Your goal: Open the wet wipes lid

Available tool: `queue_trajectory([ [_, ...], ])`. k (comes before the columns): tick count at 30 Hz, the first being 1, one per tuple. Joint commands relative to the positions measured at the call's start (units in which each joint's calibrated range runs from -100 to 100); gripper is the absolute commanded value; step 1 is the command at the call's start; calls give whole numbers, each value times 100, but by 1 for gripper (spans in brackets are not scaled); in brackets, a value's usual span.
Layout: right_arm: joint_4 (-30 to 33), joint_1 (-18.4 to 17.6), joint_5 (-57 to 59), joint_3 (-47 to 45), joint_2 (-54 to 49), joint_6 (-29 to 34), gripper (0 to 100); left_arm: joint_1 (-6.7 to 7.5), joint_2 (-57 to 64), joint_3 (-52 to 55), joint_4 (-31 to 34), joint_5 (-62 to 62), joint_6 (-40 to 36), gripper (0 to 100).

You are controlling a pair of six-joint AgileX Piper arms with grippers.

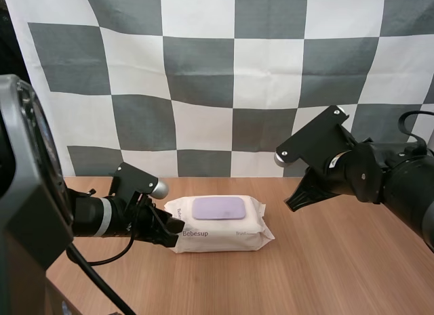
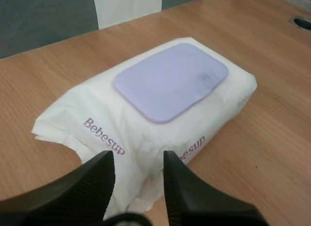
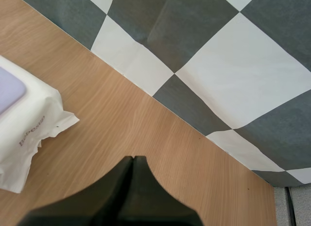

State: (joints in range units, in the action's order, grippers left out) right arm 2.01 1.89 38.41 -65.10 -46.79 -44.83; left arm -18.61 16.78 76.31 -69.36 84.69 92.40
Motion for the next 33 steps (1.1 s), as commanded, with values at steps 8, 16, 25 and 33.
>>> queue_trajectory([
  [8, 0, 0, 125, -5, -5, 3, 0, 623, 4, -11, -264, -1666, 97, 75],
  [16, 0, 0, 125, -5, -5, -11, 0, 864, -165, -27, -378, -2971, 97, 75],
  [25, 22, 0, 125, -5, -5, -31, 0, 864, -985, -110, -378, -2621, 97, 75],
  [33, 49, 0, 125, -5, -5, -31, 0, 864, -985, -375, -366, -2017, 97, 67],
])
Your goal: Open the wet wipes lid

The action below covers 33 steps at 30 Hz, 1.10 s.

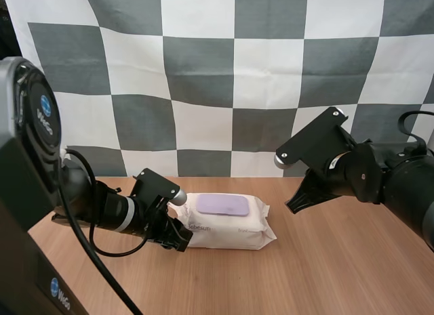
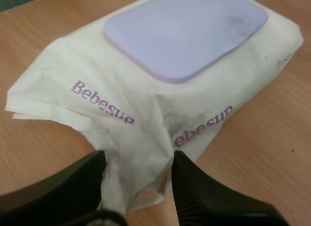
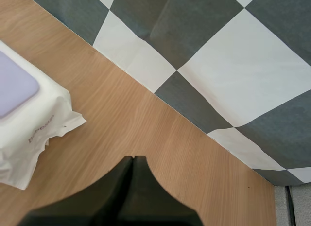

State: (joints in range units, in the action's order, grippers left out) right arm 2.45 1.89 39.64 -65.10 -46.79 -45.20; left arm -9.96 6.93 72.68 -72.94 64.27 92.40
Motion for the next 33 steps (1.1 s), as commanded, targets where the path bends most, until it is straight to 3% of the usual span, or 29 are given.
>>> queue_trajectory([
  [1, 4, 0, 2, -5, -5, 6, 0, -1, -1, -12, -8, 43, 97, 67],
  [3, 4, 0, 2, -5, -5, 6, 0, -1, -1, -26, -8, 105, 97, 63],
  [4, 4, 0, 2, -5, -5, 6, 0, -1, -1, -26, -8, 125, 97, 56],
  [8, 4, 0, 2, -5, -5, 6, 0, -1, -1, -26, 223, 538, 88, 5],
  [9, -7, 0, 29, -5, -5, -51, 0, -1, -1, -26, 358, 758, 88, 0],
  [11, -163, -37, 254, -5, -5, -514, 0, -1, -1, -26, 591, 1264, -29, 0],
  [15, -1012, -276, 925, -20, -5, -2165, 0, -1, -1, -26, 662, 1700, -136, 0],
  [19, -1836, -575, 1051, -20, -5, -3110, 0, -1, -1, -26, 728, 1987, -136, 0],
  [23, -2008, -912, 1499, -20, 47, -3913, 0, -1, -1, -26, 893, 1987, -184, 0],
  [28, -1957, -1027, 2096, -20, 420, -4593, 0, -1, -1, -26, 893, 2063, -242, 0],
  [33, -1821, -1027, 2078, -20, 712, -4615, 0, -1, -1, -26, 940, 2113, -242, 0],
])
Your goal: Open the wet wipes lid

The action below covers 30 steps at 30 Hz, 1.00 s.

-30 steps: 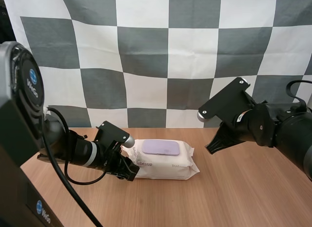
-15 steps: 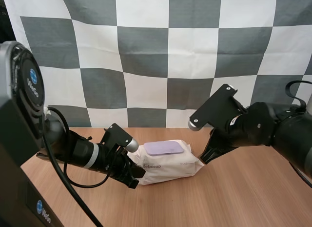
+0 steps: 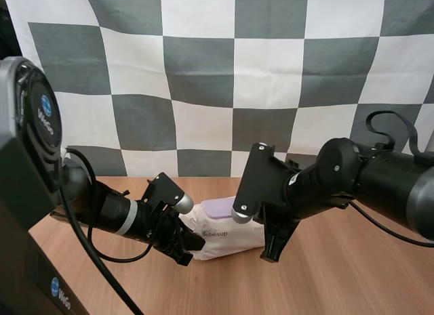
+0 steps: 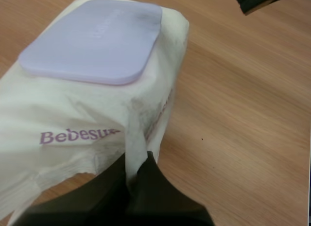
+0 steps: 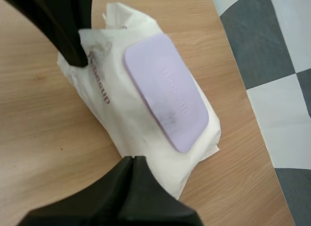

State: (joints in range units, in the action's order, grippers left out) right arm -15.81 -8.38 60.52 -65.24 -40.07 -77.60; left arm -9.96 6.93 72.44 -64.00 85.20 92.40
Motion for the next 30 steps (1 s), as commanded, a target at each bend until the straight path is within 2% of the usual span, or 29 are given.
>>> queue_trajectory([
  [1, 6, 0, -9, -6, 76, -1401, 0, -1, -1, -1, 71, 37, -242, 0],
  [10, -757, 0, -178, -6, 507, -2048, 0, -1, -1, -1, 190, 219, -250, 0],
  [13, -770, 0, -294, -6, 639, -2048, 16, -1, -1, -1, 201, 220, -250, 0],
  [15, -783, 0, -377, -6, 686, -2048, 21, -1, -1, -1, 216, 220, -250, 0],
  [23, -1504, 0, -761, -6, 715, -2240, 21, -1, -1, -1, 255, 277, -250, 0],
  [30, -1537, 0, -839, -6, 742, -2240, 21, -1, -1, -1, 255, 521, -322, 0],
])
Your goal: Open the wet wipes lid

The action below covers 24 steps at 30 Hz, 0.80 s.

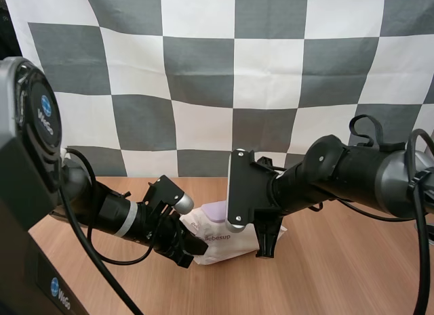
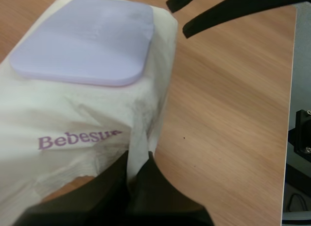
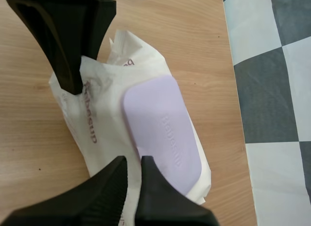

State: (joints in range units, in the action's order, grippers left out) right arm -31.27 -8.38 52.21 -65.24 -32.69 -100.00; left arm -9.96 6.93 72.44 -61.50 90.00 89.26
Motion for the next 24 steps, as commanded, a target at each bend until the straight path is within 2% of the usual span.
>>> queue_trajectory([
  [1, -19, 0, -9, -6, 29, 0, 21, -1, -1, -1, 4, 41, -8, 0],
  [19, -120, 0, -489, -6, 495, 0, 21, -1, -1, -1, 93, 131, -8, 0],
  [21, -129, 0, -489, -6, 495, 0, 23, -1, -1, -1, 93, 131, -8, 0],
  [24, -129, 0, -489, -6, 495, 0, 31, -1, -1, -1, 94, 170, -8, 0],
])
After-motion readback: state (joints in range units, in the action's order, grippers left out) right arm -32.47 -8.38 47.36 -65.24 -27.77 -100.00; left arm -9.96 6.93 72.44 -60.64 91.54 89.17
